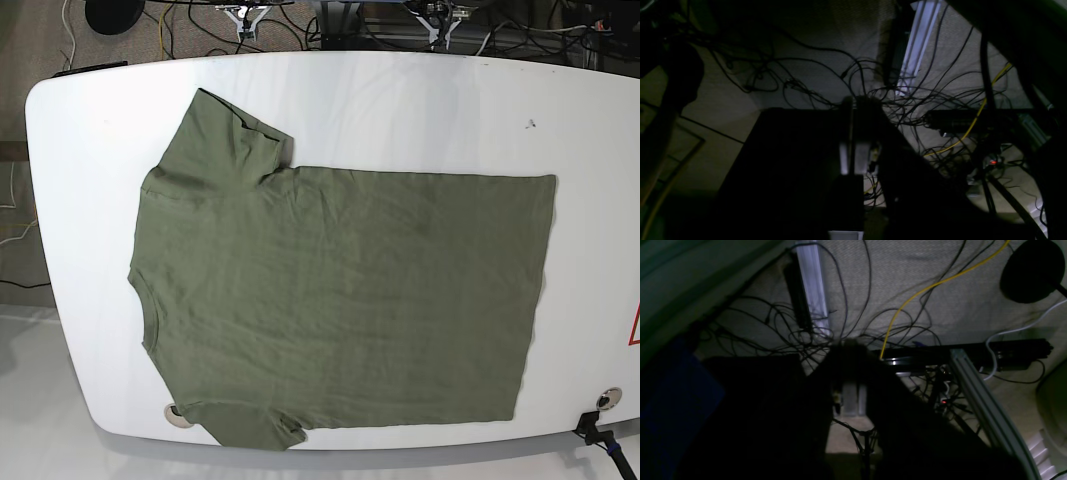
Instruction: Fold the T-shirt properly
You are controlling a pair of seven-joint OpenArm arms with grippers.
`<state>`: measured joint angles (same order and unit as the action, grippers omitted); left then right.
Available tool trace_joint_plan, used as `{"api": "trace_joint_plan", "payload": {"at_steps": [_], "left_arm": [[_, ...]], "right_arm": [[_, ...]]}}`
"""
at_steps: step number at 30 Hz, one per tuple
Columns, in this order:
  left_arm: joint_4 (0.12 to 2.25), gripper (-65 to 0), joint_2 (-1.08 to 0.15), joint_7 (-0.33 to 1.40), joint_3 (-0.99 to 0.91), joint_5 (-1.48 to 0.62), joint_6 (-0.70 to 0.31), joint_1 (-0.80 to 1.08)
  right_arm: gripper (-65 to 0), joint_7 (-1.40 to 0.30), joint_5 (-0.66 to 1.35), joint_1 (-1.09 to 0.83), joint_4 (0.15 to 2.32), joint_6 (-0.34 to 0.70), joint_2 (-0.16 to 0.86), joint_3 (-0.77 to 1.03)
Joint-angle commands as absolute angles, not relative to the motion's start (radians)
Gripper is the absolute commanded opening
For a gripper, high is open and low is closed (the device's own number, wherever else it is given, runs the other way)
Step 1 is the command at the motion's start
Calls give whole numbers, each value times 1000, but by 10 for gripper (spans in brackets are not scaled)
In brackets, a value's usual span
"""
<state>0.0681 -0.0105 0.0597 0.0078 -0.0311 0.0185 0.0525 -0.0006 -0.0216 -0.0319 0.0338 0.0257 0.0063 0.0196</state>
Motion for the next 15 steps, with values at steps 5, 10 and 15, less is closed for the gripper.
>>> {"api": "trace_joint_plan", "payload": {"at_steps": [5,10,15], "left_arm": [[62,-650,-8,60,6,-27,18,51],[66,-649,-9,66,9,-29,18,56],[76,-647,-15,81,9,-30,20,66]], "right_arm": [[-650,6,-21,-37,39,42,13,24],[-650,5,-21,-43,39,38,16,20],[-650,4,-19,-46,37,41,16,25]]}}
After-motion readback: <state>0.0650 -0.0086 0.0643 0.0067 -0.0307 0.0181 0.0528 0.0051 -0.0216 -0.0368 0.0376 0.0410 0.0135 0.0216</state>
